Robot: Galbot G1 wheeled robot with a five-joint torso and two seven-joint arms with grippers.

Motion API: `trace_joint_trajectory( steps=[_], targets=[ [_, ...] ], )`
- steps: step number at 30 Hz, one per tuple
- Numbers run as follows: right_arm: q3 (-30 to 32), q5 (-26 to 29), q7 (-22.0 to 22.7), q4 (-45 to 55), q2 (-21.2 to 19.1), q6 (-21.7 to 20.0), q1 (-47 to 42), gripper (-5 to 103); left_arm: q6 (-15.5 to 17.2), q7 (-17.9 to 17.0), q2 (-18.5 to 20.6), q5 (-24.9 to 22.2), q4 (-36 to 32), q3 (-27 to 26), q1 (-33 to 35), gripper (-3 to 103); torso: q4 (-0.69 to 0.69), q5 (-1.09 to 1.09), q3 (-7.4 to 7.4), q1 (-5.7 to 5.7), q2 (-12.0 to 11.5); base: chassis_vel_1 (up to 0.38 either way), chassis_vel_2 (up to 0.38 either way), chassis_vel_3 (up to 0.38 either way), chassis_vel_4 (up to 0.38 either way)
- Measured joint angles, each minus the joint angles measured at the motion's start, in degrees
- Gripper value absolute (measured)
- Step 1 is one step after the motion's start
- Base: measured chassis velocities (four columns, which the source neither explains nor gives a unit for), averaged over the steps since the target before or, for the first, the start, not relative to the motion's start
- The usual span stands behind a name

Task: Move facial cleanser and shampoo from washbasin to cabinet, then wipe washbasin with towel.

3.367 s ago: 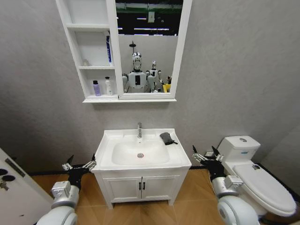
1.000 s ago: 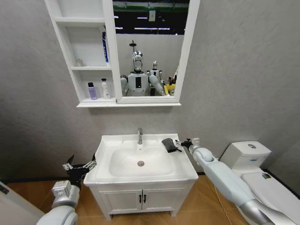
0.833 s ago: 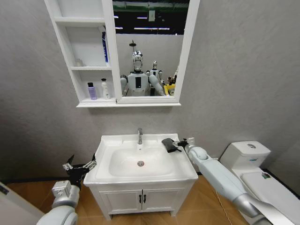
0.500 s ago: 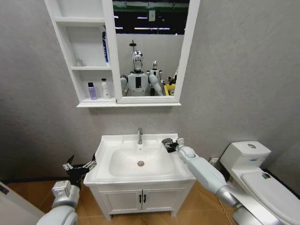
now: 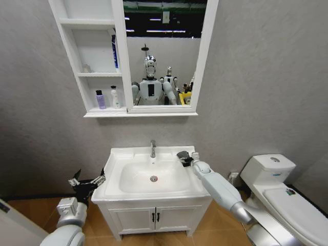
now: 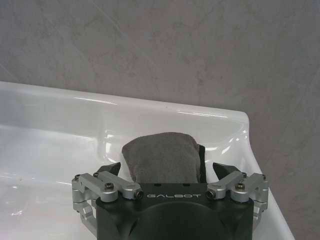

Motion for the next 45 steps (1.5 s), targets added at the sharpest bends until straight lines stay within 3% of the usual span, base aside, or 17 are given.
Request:
trace_joint_trajectory(
  steps=[2,4,6,8,10,17,20,22,30,39,45],
  targets=[
    [0.1,-0.2,-0.1,-0.5,0.5,0.1,0.2,103,0.0,0.0,0.0,0.0,0.0,0.0,0.0,100,0.0,0.0,0.0,0.0,0.0,0.0,0.0,0.0,0.0],
    [0.6,-0.5,-0.2,-1.5,1.4,0.3,0.5,94,0.0,0.0,0.0,0.0,0.0,0.0,0.0,100,0.0,0.0,0.0,0.0,0.0,0.0,0.0,0.0,0.0],
    [0.9,-0.5,-0.2,-1.9,1.7,0.4,0.6,94,0.0,0.0,0.0,0.0,0.0,0.0,0.0,100,0.01,0.0,0.0,0.0,0.0,0.0,0.0,0.0,0.0],
    [1.2,-0.8,0.1,-2.2,2.0,0.4,0.6,78,0.0,0.0,0.0,0.0,0.0,0.0,0.0,100,0.0,0.0,0.0,0.0,0.0,0.0,0.0,0.0,0.0],
    [1.4,-0.8,0.3,-2.2,2.0,0.4,0.5,78,0.0,0.0,0.0,0.0,0.0,0.0,0.0,100,0.0,0.0,0.0,0.0,0.0,0.0,0.0,0.0,0.0],
    [2.1,-0.9,0.6,-2.0,0.9,0.5,-0.2,44,0.0,0.0,0.0,0.0,0.0,0.0,0.0,100,0.0,0.0,0.0,0.0,0.0,0.0,0.0,0.0,0.0],
    [2.2,-0.9,0.6,-1.9,0.8,0.5,-0.3,39,0.0,0.0,0.0,0.0,0.0,0.0,0.0,100,0.0,0.01,0.0,0.0,0.0,0.0,0.0,0.0,0.0],
    [2.4,-1.1,0.6,-1.9,0.8,0.5,-0.5,28,0.0,0.0,0.0,0.0,0.0,0.0,0.0,100,0.0,0.0,0.0,0.0,0.0,0.0,0.0,0.0,0.0],
    [3.5,-1.7,0.0,-2.9,1.4,1.2,-1.1,3,0.0,0.0,0.0,0.0,0.0,0.0,0.0,100,0.0,0.0,0.0,0.0,0.0,0.0,0.0,0.0,0.0],
    [3.8,-1.3,0.4,-0.1,0.3,1.7,-2.2,1,0.0,0.0,0.0,0.0,0.0,0.0,0.0,100,0.0,0.01,0.0,0.0,0.0,0.0,0.0,0.0,0.0],
    [2.3,2.2,5.4,4.8,0.4,0.8,-2.5,1,0.0,0.0,0.0,0.0,0.0,0.0,0.0,100,-0.01,0.0,0.0,0.0,0.0,0.0,0.0,0.0,0.0]
  ],
)
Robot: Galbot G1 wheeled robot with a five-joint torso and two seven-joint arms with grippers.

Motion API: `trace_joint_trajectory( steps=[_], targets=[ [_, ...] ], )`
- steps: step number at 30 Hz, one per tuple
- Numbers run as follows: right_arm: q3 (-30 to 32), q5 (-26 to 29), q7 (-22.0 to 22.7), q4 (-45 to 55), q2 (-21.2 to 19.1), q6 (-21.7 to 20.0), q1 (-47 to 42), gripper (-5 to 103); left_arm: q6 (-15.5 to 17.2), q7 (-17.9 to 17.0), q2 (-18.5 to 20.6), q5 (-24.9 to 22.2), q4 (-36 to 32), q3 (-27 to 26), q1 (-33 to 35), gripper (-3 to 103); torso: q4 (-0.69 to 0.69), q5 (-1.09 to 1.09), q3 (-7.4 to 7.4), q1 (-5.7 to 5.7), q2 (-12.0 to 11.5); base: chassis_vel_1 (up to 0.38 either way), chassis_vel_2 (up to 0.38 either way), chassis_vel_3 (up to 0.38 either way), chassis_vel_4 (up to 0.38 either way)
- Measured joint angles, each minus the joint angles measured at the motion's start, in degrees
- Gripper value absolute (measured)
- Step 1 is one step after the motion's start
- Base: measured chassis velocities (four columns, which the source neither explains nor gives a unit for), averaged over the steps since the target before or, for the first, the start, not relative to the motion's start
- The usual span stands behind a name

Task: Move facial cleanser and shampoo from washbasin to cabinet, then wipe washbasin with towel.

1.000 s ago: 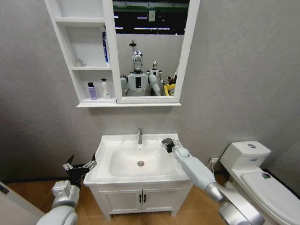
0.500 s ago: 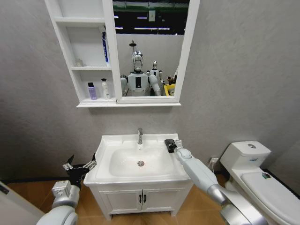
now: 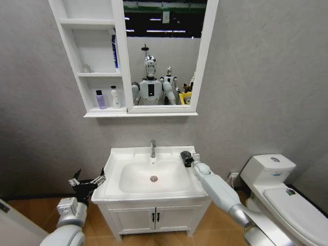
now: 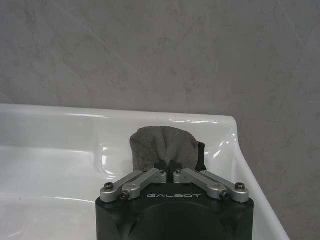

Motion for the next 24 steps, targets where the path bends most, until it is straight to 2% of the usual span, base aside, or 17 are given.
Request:
trace_joint_trajectory(
  steps=[1,3,4,7,11,13,19,24],
  targets=[
    [-0.5,0.9,1.8,1.0,0.4,-0.7,0.1,1,0.0,0.0,0.0,0.0,0.0,0.0,0.0,100,0.0,0.0,0.0,0.0,0.0,0.0,0.0,0.0,0.0],
    [-1.9,3.6,8.0,3.6,1.6,-3.4,0.6,1,0.0,0.0,0.0,0.0,0.0,0.0,0.0,100,0.0,-0.01,0.0,0.0,0.0,0.0,0.0,0.0,0.0],
    [-1.9,3.6,8.0,3.6,1.6,-3.4,0.6,1,0.0,0.0,0.0,0.0,0.0,0.0,0.0,100,0.0,-0.01,0.0,0.0,0.0,0.0,0.0,0.0,0.0],
    [-4.9,8.4,17.4,6.3,4.3,-7.9,1.8,1,0.0,0.0,0.0,0.0,0.0,0.0,0.0,100,0.02,0.0,0.0,0.0,0.0,0.0,0.0,0.0,0.0],
    [-6.6,9.9,20.9,7.0,5.2,-10.6,2.5,1,0.0,0.0,0.0,0.0,0.0,0.0,0.0,100,0.02,-0.02,0.0,0.0,0.0,0.0,0.0,0.0,0.0],
    [-8.6,11.6,24.4,8.0,5.9,-13.9,2.8,1,0.0,0.0,0.0,0.0,0.0,0.0,0.0,100,0.02,-0.01,0.0,0.0,0.0,0.0,0.0,0.0,0.0],
    [-11.0,11.4,26.2,8.5,6.0,-16.0,1.5,1,0.0,0.0,0.0,0.0,0.0,0.0,0.0,100,0.01,0.0,0.0,0.0,0.0,0.0,0.0,0.0,0.0],
    [-11.9,9.3,24.6,8.7,5.6,-15.5,-0.5,1,0.0,0.0,0.0,0.0,0.0,0.0,0.0,100,0.01,0.0,0.0,0.0,0.0,0.0,0.0,0.0,0.0]
  ],
)
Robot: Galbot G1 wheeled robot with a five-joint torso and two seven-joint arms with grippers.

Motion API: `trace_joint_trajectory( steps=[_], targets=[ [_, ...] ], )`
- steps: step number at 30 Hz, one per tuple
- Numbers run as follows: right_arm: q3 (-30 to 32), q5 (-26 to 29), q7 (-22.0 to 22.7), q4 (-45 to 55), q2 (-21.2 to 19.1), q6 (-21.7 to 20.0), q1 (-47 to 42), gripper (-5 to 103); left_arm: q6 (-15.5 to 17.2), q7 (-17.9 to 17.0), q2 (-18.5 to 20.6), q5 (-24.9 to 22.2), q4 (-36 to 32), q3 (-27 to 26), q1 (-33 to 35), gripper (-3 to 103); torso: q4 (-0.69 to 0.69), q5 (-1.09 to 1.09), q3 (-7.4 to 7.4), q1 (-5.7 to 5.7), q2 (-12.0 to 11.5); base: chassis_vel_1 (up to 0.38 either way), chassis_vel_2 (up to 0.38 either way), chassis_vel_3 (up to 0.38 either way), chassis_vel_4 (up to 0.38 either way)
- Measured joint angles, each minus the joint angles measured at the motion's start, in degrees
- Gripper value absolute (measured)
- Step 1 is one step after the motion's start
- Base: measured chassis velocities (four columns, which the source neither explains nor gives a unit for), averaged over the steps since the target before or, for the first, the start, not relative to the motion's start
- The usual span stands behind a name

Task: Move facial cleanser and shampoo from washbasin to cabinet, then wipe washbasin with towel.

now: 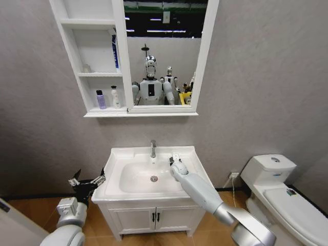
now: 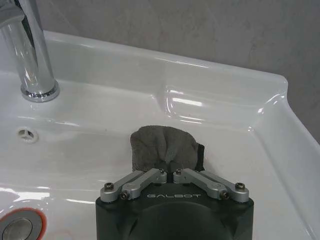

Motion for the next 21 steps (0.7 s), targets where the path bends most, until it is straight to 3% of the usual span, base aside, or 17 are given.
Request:
trace_joint_trajectory(
  steps=[21],
  targets=[
    [1.9,-2.2,-3.0,-3.2,1.4,0.9,-4.1,1,0.0,0.0,0.0,0.0,0.0,0.0,0.0,100,0.01,0.0,0.0,0.0,0.0,0.0,0.0,0.0,0.0]
  ],
)
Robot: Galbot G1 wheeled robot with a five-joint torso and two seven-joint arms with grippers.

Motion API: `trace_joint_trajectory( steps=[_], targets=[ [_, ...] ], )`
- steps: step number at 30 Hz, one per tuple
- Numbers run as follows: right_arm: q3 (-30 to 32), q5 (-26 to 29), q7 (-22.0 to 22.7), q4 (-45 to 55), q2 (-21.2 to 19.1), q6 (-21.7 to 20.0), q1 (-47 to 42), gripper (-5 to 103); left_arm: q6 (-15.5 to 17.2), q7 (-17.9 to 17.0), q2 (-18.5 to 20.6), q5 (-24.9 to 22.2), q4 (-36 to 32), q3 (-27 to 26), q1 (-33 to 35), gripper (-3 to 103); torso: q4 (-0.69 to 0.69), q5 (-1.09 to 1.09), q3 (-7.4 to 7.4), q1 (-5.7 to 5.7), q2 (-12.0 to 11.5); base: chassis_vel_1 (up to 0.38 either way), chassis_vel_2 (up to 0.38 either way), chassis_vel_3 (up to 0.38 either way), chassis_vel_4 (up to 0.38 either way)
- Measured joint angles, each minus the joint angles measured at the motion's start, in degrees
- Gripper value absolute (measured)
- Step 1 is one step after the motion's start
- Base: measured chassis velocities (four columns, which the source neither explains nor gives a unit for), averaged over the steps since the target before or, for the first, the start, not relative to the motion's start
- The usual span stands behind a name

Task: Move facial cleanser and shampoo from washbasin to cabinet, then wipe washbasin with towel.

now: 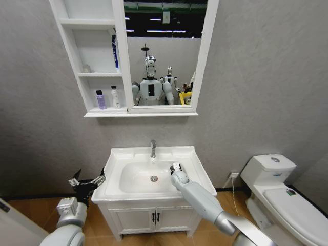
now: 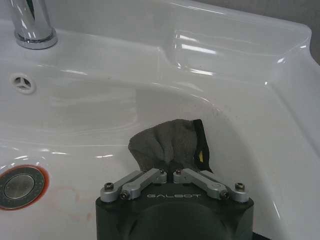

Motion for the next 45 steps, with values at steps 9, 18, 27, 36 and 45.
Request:
trace_joint_trajectory(
  steps=[9,18,27,36,45],
  targets=[
    [1.8,-4.2,-3.7,-4.4,2.6,2.9,-0.4,1,0.0,0.0,0.0,0.0,0.0,0.0,0.0,100,0.0,0.0,0.0,0.0,0.0,0.0,0.0,0.0,0.0],
    [2.7,-7.7,-9.3,-8.3,5.3,8.1,-0.2,1,0.0,0.0,0.0,0.0,0.0,0.0,0.0,100,0.0,0.0,0.0,0.0,0.0,0.0,0.0,0.0,0.0],
    [3.8,-9.9,-14.2,-12.2,7.6,10.1,0.4,1,0.0,0.0,0.0,0.0,0.0,0.0,0.0,100,0.0,-0.01,0.0,0.0,0.0,0.0,0.0,0.0,0.0],
    [3.2,-10.2,-19.7,-14.8,9.0,12.7,0.2,1,0.0,0.0,0.0,0.0,0.0,0.0,0.0,100,0.0,-0.01,0.0,0.0,0.0,0.0,0.0,0.0,0.0],
    [3.3,-12.3,-23.4,-20.3,12.8,16.0,1.4,1,0.0,0.0,0.0,0.0,0.0,0.0,0.0,100,0.0,0.0,0.0,0.0,0.0,0.0,0.0,0.0,0.0]
  ],
)
